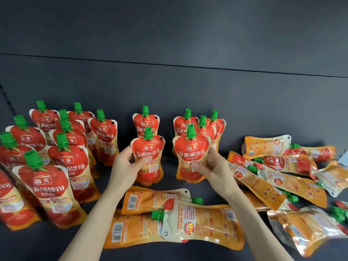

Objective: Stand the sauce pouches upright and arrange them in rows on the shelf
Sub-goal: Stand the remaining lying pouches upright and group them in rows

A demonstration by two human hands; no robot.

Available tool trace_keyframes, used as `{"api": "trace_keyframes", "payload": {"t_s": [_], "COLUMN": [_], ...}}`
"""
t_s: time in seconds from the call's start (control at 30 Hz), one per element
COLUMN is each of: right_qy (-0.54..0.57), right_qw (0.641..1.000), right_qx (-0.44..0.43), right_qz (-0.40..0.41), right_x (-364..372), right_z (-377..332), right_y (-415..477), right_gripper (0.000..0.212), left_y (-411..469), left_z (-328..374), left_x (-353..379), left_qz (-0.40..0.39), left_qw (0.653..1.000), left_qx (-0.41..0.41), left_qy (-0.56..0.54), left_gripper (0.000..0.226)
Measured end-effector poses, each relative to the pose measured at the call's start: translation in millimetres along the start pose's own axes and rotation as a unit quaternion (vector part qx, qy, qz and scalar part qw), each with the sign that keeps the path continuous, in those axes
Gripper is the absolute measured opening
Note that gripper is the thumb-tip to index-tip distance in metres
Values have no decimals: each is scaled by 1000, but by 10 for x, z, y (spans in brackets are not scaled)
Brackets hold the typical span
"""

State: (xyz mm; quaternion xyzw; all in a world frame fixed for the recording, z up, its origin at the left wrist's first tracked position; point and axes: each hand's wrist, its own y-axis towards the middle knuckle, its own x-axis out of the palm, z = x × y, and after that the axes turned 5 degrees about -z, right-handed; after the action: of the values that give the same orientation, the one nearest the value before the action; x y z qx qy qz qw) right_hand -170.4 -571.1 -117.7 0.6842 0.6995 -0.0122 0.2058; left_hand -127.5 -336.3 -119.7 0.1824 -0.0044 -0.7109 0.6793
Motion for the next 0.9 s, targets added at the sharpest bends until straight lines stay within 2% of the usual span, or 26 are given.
{"api": "trace_keyframes", "payload": {"t_s": [0.17,0.27,0.37,0.6,0.8,0.9], "right_qy": [-40,-70,-106,-135,-142,-156], "right_qw": [999,997,994,990,989,986], "right_qx": [13,19,19,19,39,48], "right_qz": [-13,-10,5,40,32,37], "right_x": [147,175,174,210,217,223], "right_z": [72,109,103,102,84,54], "right_y": [137,138,130,133,125,73], "right_gripper": [44,45,45,44,43,46], "left_y": [45,23,-2,84,91,19], "left_z": [-18,-91,-161,-165,-156,-139], "left_x": [-34,-18,5,5,2,-9], "left_qz": [-14,-25,-13,-24,-20,-12], "left_qw": [1000,998,995,993,992,992], "left_qx": [2,-16,-27,-19,-22,-35], "left_qy": [-2,53,98,110,123,118], "left_gripper": [43,51,49,51,53,62]}}
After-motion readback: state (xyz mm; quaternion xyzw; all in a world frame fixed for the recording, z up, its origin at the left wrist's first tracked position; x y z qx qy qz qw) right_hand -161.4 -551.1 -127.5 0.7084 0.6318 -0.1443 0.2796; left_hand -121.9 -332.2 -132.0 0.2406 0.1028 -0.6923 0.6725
